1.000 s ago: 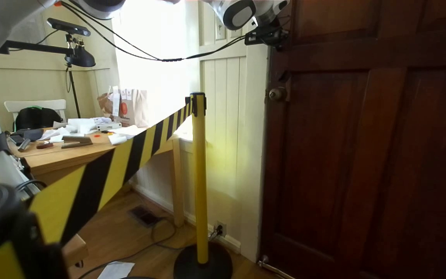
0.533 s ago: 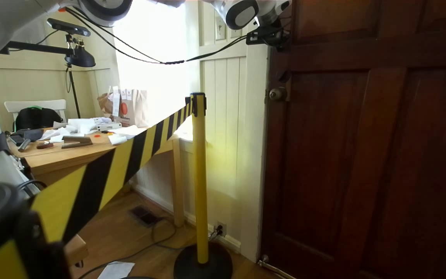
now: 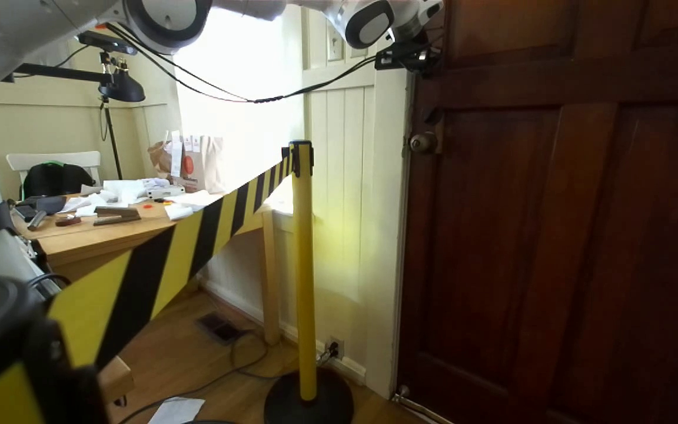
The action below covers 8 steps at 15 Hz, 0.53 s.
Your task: Close the door.
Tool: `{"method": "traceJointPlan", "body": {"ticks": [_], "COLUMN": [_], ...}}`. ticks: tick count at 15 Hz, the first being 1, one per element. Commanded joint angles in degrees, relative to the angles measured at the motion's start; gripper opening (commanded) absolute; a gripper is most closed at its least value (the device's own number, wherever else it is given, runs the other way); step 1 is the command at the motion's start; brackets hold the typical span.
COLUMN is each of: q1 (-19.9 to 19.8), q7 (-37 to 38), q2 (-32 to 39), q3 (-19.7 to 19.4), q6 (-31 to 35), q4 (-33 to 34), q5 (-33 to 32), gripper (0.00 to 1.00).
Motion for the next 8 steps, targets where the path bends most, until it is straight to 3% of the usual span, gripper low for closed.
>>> {"method": "traceJointPlan", "body": {"ticks": [1, 8], "q1": [3.0, 4.2], "q7": [4.3, 6.4], "q2": [4.7, 6.5], "q3": [-0.8, -2.0], "q6": [1.7, 4.9], "q4": [6.9, 8.8], "q5": [-1.4, -2.5], "gripper": [0.0, 0.0]}}
